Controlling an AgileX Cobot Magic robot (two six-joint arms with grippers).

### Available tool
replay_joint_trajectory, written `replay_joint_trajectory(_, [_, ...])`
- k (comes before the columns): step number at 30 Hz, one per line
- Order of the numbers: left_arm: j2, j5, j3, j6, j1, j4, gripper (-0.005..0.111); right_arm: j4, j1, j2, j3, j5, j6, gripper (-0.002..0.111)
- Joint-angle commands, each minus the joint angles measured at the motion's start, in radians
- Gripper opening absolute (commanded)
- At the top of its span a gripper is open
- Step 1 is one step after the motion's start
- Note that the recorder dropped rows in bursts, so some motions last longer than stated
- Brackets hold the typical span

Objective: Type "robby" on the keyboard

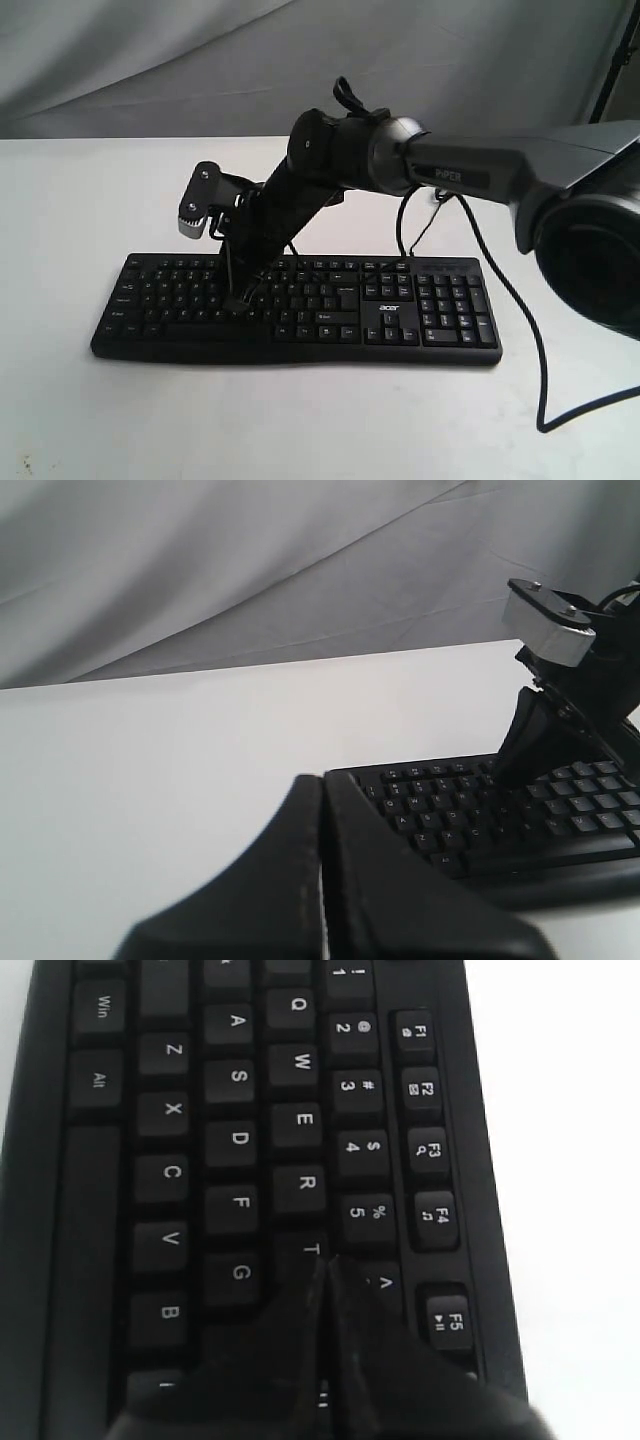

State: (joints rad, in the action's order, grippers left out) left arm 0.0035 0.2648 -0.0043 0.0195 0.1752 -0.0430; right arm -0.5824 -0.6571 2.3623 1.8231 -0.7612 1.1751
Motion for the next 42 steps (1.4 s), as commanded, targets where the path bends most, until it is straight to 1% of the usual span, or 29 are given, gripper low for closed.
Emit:
replay_joint_trajectory(1, [-0.003,-0.006,0.004,0.003,0.006,-0.005,0.0,0.001,0.009,-0.003,0.005,-0.01,-0.006,0.0])
replay_joint_trajectory(26, [-0.003,-0.006,0.004,0.003,0.006,-0.005,0.0,-0.003,0.009,0.037,0.005,-0.005,-0.005,0.0])
replay_joint_trajectory(34, [-0.003,-0.006,0.004,0.003,0.006,-0.005,0.0,0.001,0.009,-0.074,0.005,-0.009,-0.021,0.0])
replay_joint_trajectory(39, [-0.003,-0.006,0.004,0.003,0.006,-0.005,0.0,0.027,0.009,-0.198,0.005,-0.016,-0.096,0.0])
replay_joint_trajectory(42, [-0.003,-0.006,0.004,0.003,0.006,-0.005,0.0,0.054,0.009,-0.29,0.005,-0.049,-0.137,0.0])
